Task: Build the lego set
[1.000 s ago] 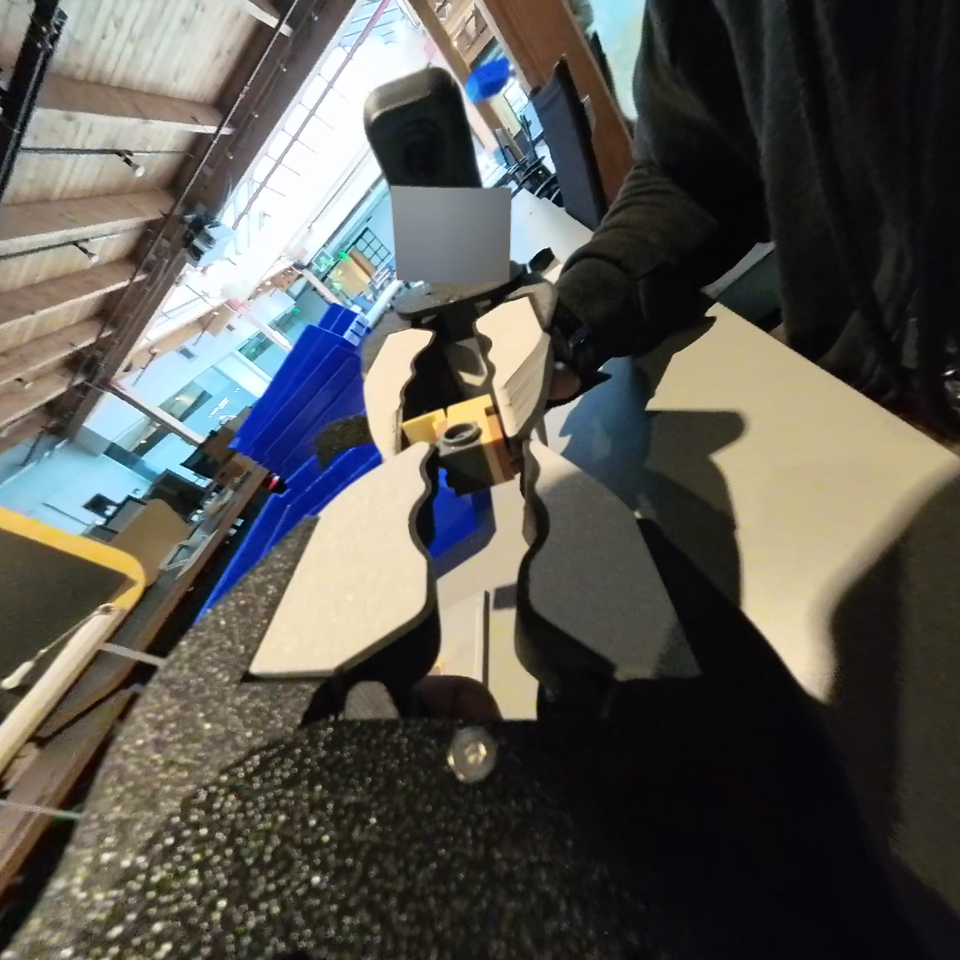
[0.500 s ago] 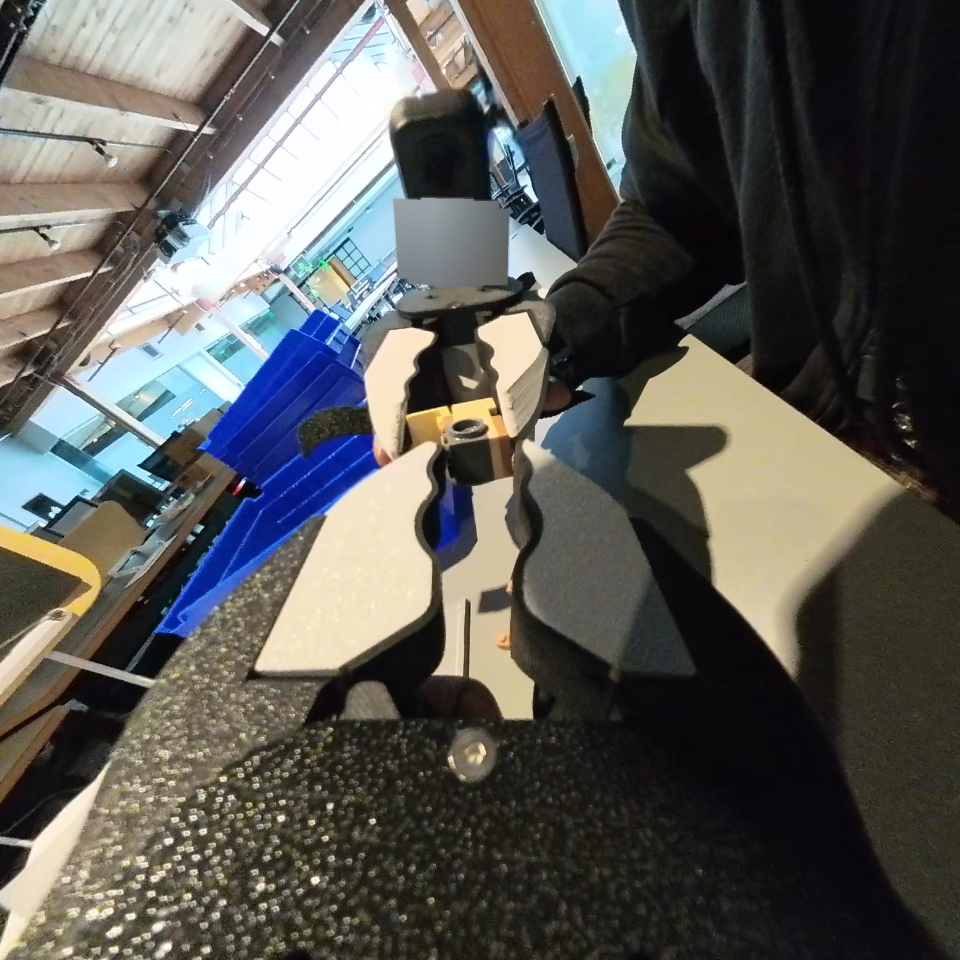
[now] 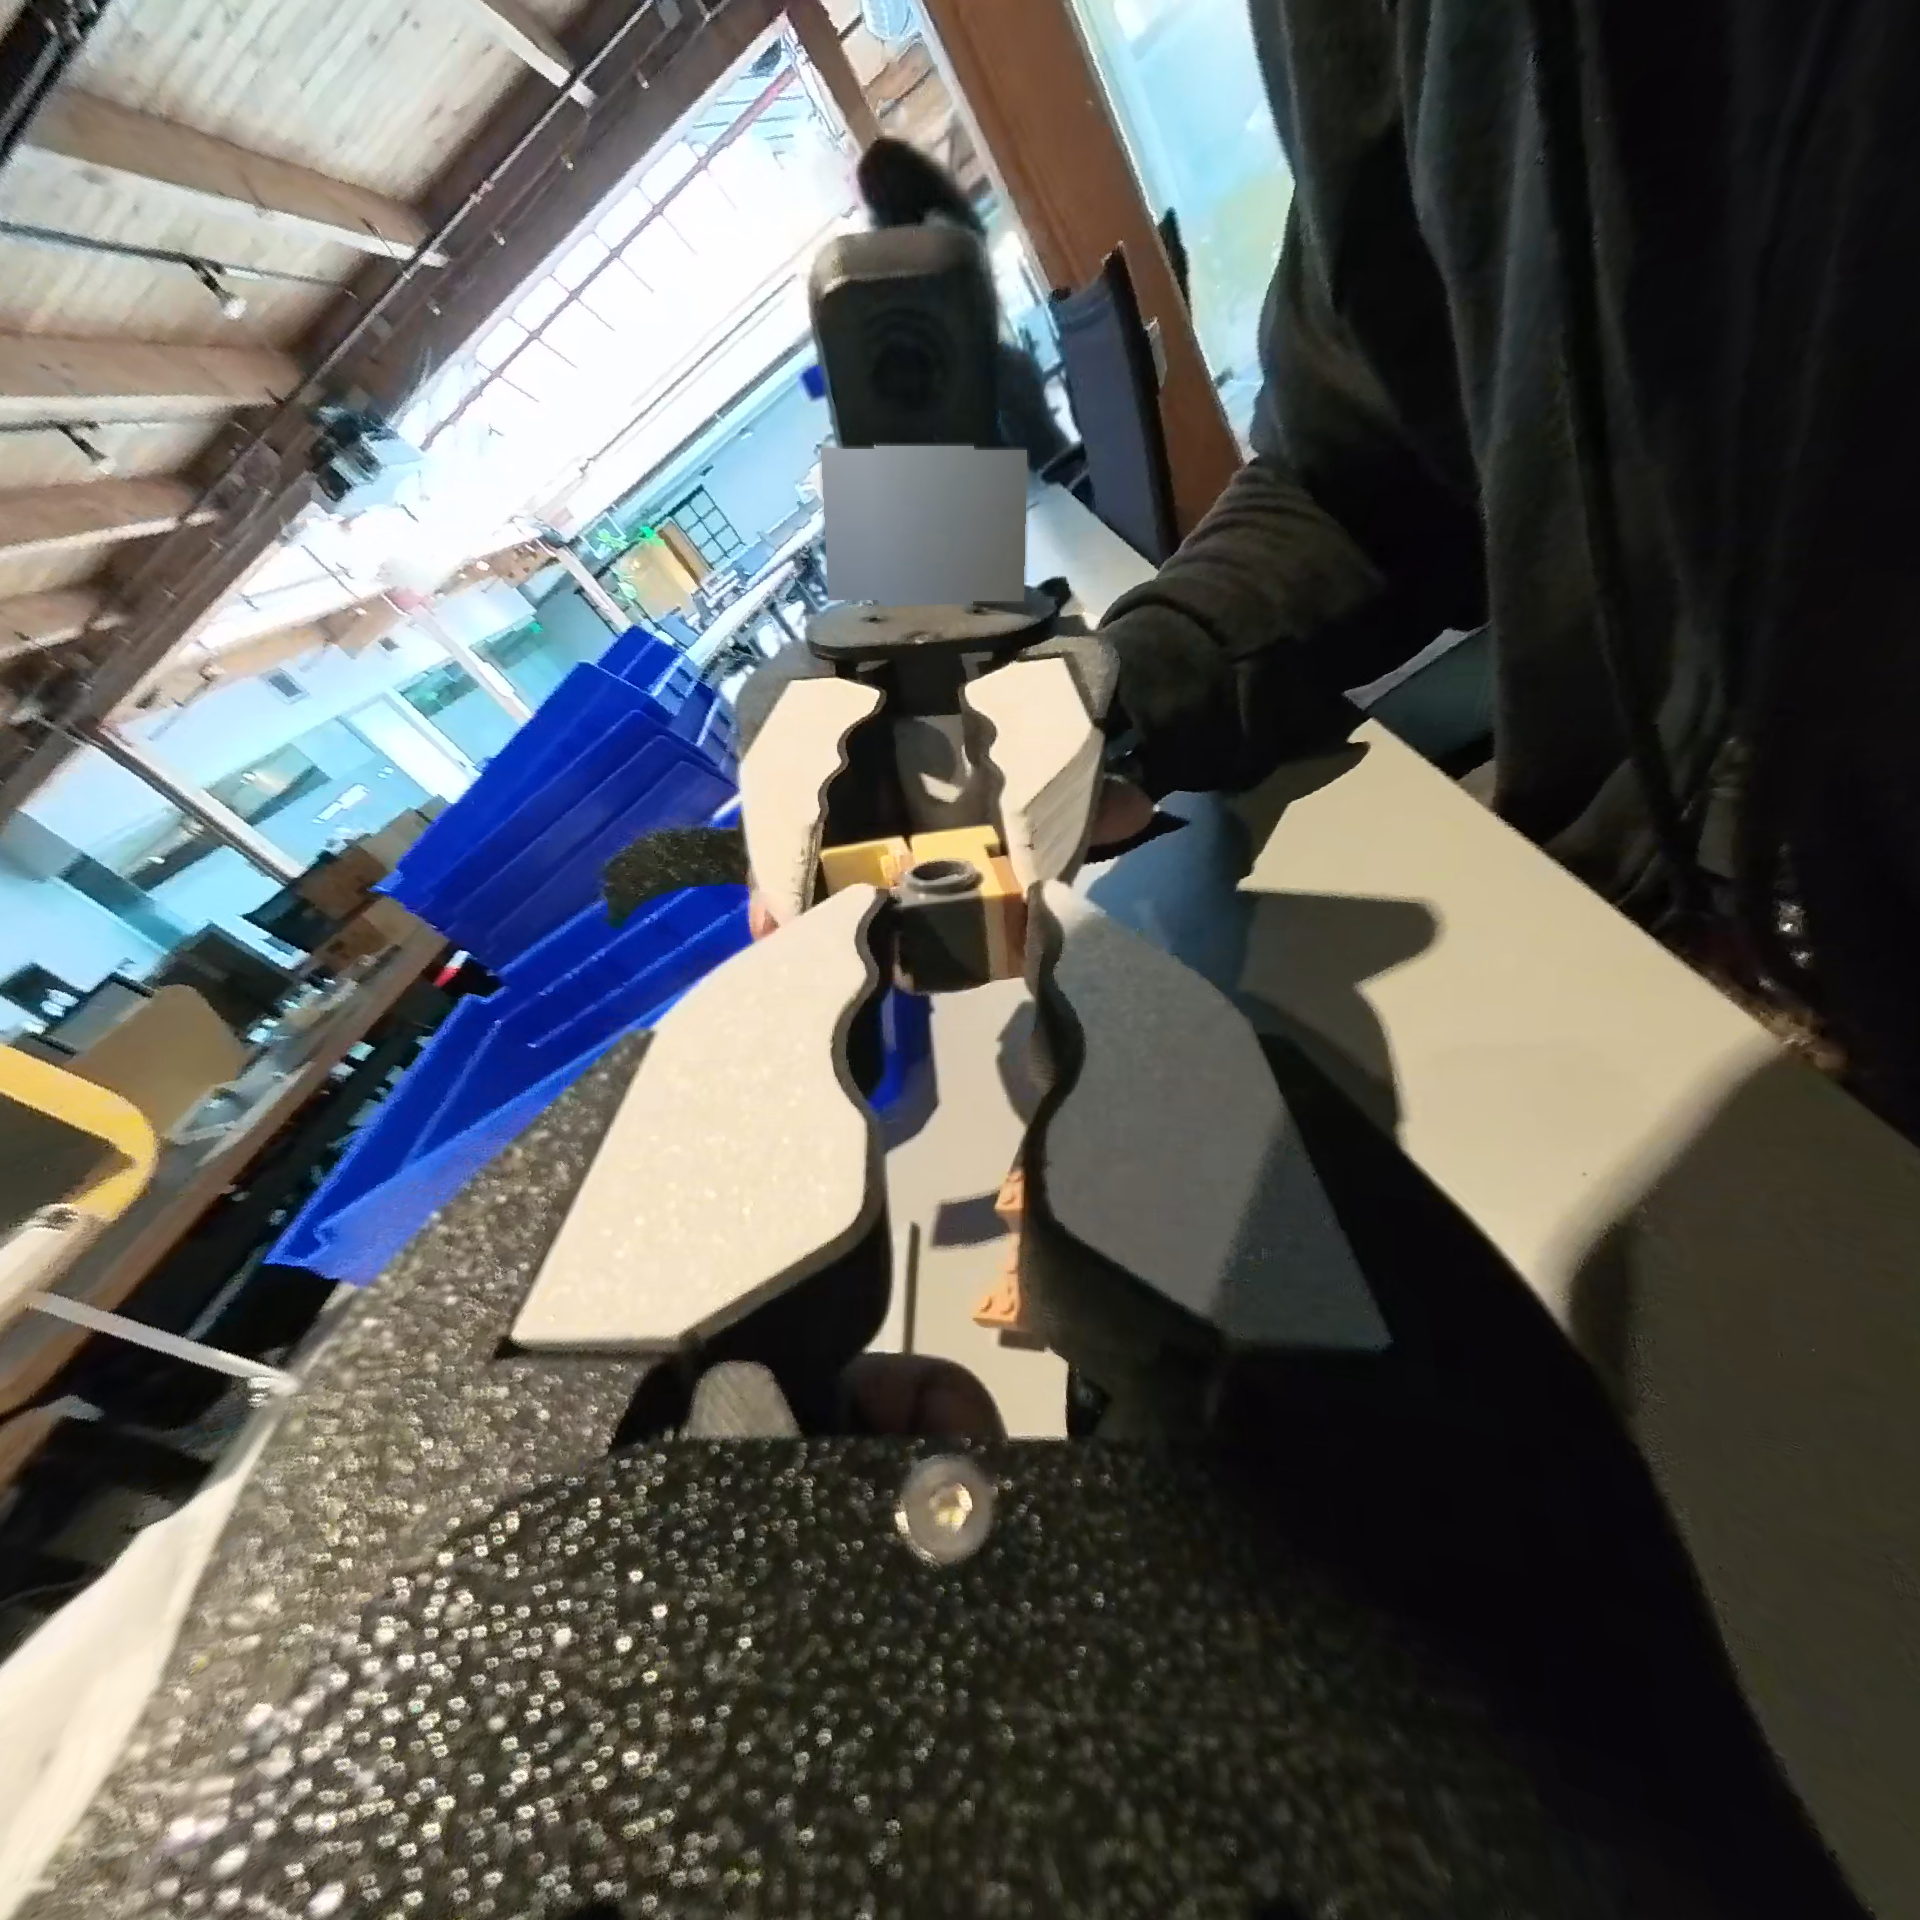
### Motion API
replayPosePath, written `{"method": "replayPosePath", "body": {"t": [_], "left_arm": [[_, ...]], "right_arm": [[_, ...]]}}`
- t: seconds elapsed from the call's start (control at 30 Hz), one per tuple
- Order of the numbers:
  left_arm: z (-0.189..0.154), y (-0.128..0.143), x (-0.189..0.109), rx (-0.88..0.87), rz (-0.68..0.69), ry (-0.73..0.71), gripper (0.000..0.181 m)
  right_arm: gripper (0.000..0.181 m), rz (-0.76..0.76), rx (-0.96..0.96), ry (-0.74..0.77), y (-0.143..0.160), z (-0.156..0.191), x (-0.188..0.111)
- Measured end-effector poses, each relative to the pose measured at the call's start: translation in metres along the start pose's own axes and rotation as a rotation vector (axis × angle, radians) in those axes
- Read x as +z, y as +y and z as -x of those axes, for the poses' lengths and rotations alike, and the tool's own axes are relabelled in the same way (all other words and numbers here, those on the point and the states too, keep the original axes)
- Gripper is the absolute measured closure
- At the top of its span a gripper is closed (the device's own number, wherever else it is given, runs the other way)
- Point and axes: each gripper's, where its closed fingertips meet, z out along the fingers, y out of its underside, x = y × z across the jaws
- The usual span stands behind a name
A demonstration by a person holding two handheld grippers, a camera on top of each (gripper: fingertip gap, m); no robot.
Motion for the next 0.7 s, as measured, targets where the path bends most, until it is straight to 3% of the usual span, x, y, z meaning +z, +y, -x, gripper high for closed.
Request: {"method": "replayPosePath", "body": {"t": [0.53,0.7], "left_arm": [[0.0039,-0.0012,0.0021,0.069,-0.007,-0.064,0.158],[-0.0008,-0.0017,0.0035,0.074,-0.010,-0.041,0.158]], "right_arm": [[0.146,0.003,-0.067,0.053,-0.0019,-0.0050,-0.0035],[0.146,0.009,-0.071,0.002,-0.0015,0.0013,-0.0043]]}}
